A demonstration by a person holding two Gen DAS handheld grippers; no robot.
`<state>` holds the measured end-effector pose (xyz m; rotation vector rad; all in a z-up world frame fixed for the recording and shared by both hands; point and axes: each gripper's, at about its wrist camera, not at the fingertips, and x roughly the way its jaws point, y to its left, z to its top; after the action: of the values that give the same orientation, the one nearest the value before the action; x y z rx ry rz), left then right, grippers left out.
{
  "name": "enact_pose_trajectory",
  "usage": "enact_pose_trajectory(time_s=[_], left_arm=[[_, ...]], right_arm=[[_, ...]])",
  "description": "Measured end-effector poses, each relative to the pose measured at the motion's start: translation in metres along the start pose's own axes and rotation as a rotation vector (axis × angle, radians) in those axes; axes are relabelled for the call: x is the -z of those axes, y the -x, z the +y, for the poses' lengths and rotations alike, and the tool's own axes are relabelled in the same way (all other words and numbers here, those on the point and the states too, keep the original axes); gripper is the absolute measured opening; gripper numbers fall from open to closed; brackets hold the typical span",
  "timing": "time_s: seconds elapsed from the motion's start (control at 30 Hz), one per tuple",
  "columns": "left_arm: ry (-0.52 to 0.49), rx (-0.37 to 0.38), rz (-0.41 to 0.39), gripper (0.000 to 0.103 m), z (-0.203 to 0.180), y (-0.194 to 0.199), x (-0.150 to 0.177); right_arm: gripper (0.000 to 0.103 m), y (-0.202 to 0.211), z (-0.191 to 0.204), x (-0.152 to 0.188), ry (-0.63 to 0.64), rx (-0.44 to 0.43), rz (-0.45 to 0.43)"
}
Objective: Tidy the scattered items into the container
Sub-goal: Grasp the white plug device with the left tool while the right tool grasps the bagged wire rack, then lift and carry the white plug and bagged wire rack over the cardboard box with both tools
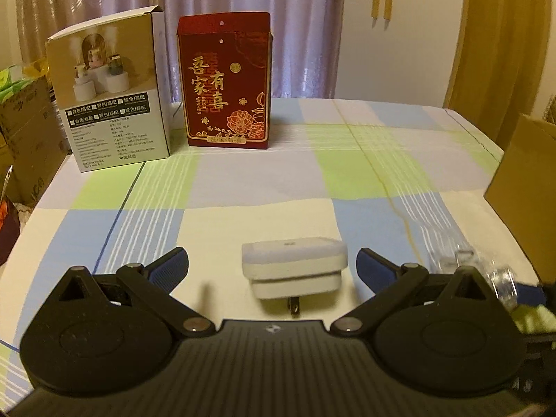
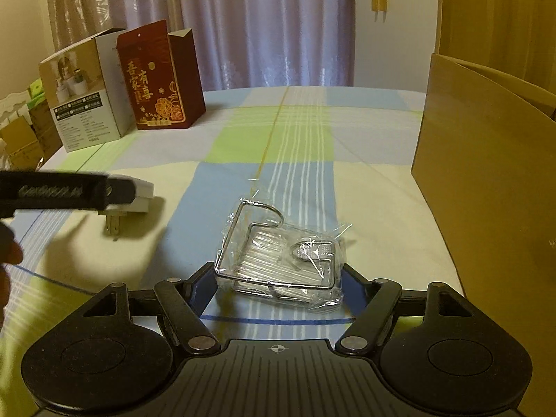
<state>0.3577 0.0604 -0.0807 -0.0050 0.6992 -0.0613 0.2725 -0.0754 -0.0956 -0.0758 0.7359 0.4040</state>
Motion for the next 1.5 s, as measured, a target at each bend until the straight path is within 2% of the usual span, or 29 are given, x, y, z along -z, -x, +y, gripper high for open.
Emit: enact_pose_trajectory(time_s=[0.13,0.23,0.27,0.3,0.53,0.77,1.07,1.1,1.2,1.3,1.43,1.5], left_arm=[[0.024,0.018,0.02,0.089,0.0,-0.007,-0.001],[-0.005,0.028,0.042,0.073,-0.003,-0.013,0.0],[-0.01,0.031,0.048,0.064,-0.004,-0.014,0.001],[-0.013,0.032,0.05,0.063,-0.004,-0.015,0.002],[-0.058,0.037,0.067,0.063,-0.005,0.006,0.015],[-0.072,0.055,0.093,0.061,-0.017,0.058,0.034],[-0.083,0.049,0.168,0.061,-0.043,0.128,0.1],[-0.085,0.039,0.177,0.065,-0.046,0.132,0.108],[-0.079,0.02,0.188,0.075,-0.053,0.141,0.122],[-0.116,0.007,0.175,0.078,-0.059,0.143,0.124],[-0.119,-0.004,0.163,0.078,-0.054,0.14,0.12],[-0.129,0.003,0.177,0.075,-0.052,0.137,0.119]], right_arm=[[0.076,0.0,-0.001,-0.001,-0.001,-0.005,0.002],[0.076,-0.001,-0.002,-0.001,0.001,-0.006,0.003],[0.076,-0.001,-0.002,-0.001,-0.001,-0.007,0.003],[0.076,-0.001,-0.002,-0.001,-0.003,-0.009,0.003],[0.076,0.011,-0.003,0.001,0.021,-0.015,0.01],[0.076,0.048,0.0,0.017,0.067,-0.03,0.037],[0.076,0.105,0.001,0.068,0.078,-0.048,0.092],[0.076,0.108,0.001,0.072,0.088,-0.049,0.093],[0.076,0.116,0.0,0.083,0.103,-0.043,0.101],[0.076,0.119,-0.002,0.087,0.116,-0.031,0.102],[0.076,0.118,-0.006,0.087,0.117,-0.031,0.1],[0.076,0.117,-0.006,0.086,0.118,-0.033,0.099]])
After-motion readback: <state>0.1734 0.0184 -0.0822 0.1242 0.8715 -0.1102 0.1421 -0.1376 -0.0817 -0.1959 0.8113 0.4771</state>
